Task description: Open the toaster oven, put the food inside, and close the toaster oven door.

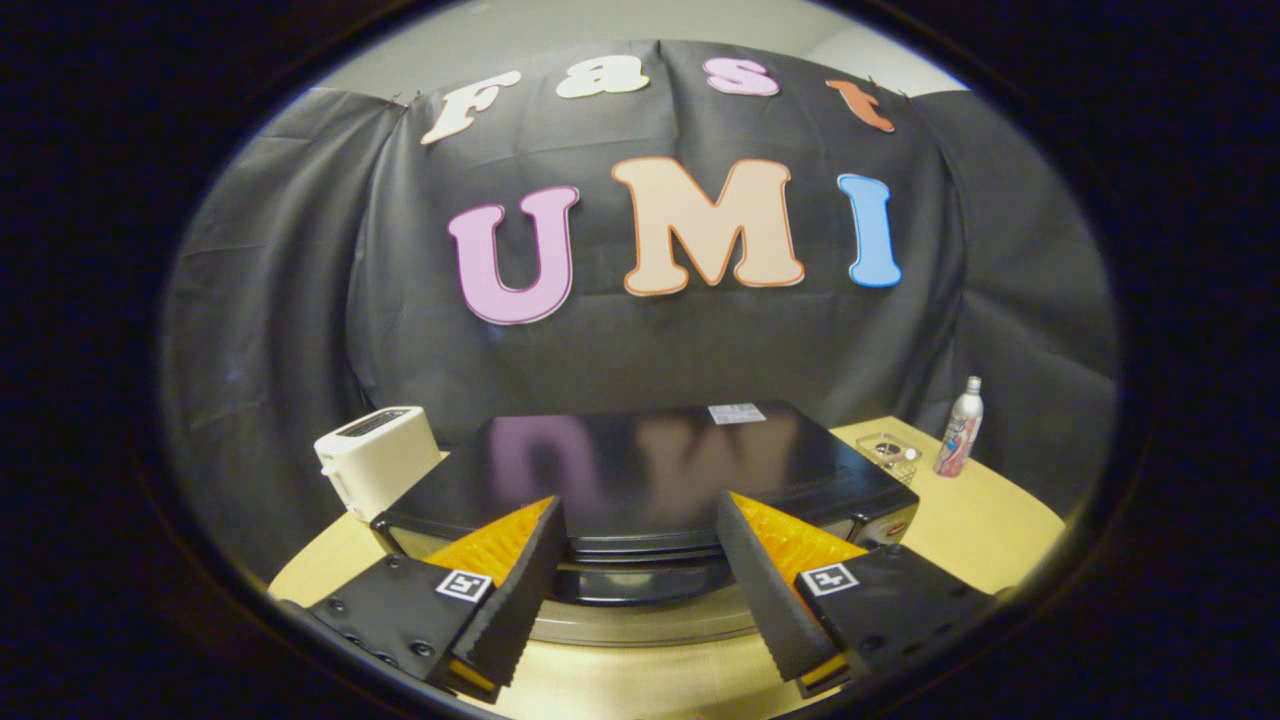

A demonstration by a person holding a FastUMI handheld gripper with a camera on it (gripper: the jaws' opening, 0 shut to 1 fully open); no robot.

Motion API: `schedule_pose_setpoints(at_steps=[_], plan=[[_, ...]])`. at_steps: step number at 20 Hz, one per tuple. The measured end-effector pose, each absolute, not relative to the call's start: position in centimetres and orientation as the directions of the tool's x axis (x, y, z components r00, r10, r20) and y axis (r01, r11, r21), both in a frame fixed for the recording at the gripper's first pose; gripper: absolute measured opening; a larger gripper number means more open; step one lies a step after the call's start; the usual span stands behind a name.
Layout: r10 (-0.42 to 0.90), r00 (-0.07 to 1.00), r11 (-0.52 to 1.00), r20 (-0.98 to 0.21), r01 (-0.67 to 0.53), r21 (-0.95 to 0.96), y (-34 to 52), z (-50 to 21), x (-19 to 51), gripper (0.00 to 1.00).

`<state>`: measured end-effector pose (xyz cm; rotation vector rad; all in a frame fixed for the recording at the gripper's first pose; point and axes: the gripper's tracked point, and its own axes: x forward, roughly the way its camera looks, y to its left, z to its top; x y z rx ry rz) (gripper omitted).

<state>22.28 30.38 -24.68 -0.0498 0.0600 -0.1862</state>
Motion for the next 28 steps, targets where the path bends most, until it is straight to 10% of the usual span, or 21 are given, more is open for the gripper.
schedule_pose_setpoints(at_steps=[14, 28], plan=[[-0.133, 0.991, 0.99, -0.025, 0.131, -0.044, 30.9, -27.1, 15.4, 0.96], [-0.036, 0.866, 0.999, -0.499, 0.048, 0.011, 29.9, -40.3, 7.1, 0.95]])
